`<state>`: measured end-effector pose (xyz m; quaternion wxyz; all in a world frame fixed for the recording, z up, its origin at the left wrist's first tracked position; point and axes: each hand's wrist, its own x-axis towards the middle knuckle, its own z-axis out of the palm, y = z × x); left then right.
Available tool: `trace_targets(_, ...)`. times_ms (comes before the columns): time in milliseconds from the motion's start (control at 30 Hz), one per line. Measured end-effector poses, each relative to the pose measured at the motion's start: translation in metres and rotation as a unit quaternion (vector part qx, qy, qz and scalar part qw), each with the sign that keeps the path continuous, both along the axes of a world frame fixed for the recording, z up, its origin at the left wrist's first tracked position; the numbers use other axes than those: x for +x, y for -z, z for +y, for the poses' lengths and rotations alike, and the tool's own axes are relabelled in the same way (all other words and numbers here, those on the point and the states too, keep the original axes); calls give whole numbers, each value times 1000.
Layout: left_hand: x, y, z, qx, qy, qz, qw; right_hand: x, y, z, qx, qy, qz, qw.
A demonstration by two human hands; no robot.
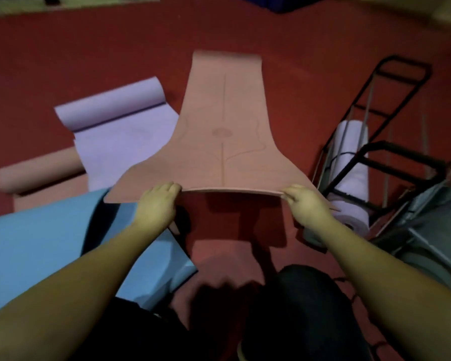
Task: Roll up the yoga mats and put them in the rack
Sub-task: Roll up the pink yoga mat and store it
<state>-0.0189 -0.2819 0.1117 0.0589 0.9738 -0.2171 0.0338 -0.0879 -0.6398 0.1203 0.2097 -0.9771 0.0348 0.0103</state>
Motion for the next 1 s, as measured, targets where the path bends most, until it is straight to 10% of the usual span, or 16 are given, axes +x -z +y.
trace_targets(500, -139, -147, 65, -42, 79, -104, 991, -153, -113, 59, -127, -66, -178, 974)
trace_targets(1000, -148, -104, 53, 137, -109, 303, 937, -143, -96, 76, -4, -67, 264, 962)
